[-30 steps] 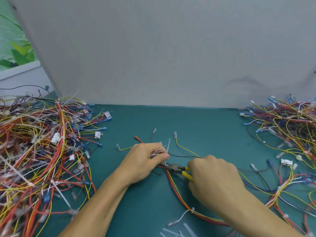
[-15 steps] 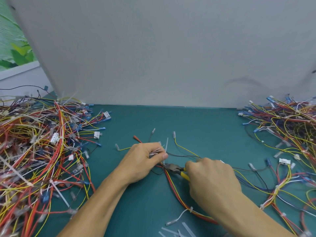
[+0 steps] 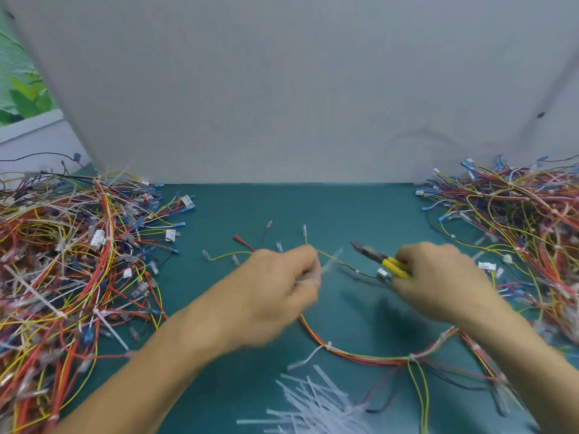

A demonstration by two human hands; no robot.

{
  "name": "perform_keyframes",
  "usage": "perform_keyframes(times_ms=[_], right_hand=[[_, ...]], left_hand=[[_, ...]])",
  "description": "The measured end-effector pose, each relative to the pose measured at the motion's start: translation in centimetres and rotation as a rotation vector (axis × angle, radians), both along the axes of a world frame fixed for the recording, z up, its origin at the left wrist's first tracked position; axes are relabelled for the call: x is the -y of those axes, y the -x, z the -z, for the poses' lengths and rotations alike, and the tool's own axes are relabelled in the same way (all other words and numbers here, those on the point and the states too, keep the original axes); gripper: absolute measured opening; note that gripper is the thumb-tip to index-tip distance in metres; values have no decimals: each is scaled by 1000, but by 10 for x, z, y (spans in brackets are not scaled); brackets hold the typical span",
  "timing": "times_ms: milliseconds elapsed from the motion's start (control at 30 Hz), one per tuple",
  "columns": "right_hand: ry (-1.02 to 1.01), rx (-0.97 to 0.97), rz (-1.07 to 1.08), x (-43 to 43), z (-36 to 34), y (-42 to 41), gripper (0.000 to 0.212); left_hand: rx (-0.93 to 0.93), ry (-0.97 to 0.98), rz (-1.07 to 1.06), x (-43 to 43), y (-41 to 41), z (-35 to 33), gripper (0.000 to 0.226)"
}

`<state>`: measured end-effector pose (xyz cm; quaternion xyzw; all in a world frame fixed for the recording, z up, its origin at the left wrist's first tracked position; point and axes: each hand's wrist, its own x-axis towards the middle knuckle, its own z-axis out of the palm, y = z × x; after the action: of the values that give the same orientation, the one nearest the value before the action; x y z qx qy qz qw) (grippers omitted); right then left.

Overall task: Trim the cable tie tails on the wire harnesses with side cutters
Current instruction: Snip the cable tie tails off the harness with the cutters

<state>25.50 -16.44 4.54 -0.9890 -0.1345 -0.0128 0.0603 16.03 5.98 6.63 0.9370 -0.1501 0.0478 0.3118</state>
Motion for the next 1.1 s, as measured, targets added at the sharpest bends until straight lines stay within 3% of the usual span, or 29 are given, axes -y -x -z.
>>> perform_keyframes(times_ms=[233, 433, 533, 600, 667, 800, 867, 967, 1033, 1100], right_hand=[[14, -37, 45, 39, -2, 7, 14], [50, -95, 93, 55, 3, 7, 18], [114, -32, 179, 66, 6, 0, 23], [138, -12, 252, 73, 7, -4, 21], [139, -51, 298, 75, 10, -7, 25], [78, -121, 338, 67, 16, -10, 40], [64, -107, 353, 63, 17, -11, 38], [28, -114, 375, 58, 16, -12, 23], [-54, -137, 389, 52, 15, -11, 15], [-204, -74, 384, 46, 13, -14, 16]], left_hand=[[-174, -342, 159, 46, 53, 29, 13], [-19, -620, 203, 48, 66, 45, 38], [-26, -562, 139, 52, 66, 34, 61], [-93, -488, -38, 50, 61, 32, 73], [-13, -428, -298, 38, 47, 36, 62], [-195, -475, -583, 29, 5, 34, 56], [-282, -485, -640, 32, -15, 42, 55], [-302, -451, -660, 34, -30, 51, 37], [-303, -326, -668, 28, -33, 51, 26], [-249, -76, -670, 18, -36, 44, 20]])
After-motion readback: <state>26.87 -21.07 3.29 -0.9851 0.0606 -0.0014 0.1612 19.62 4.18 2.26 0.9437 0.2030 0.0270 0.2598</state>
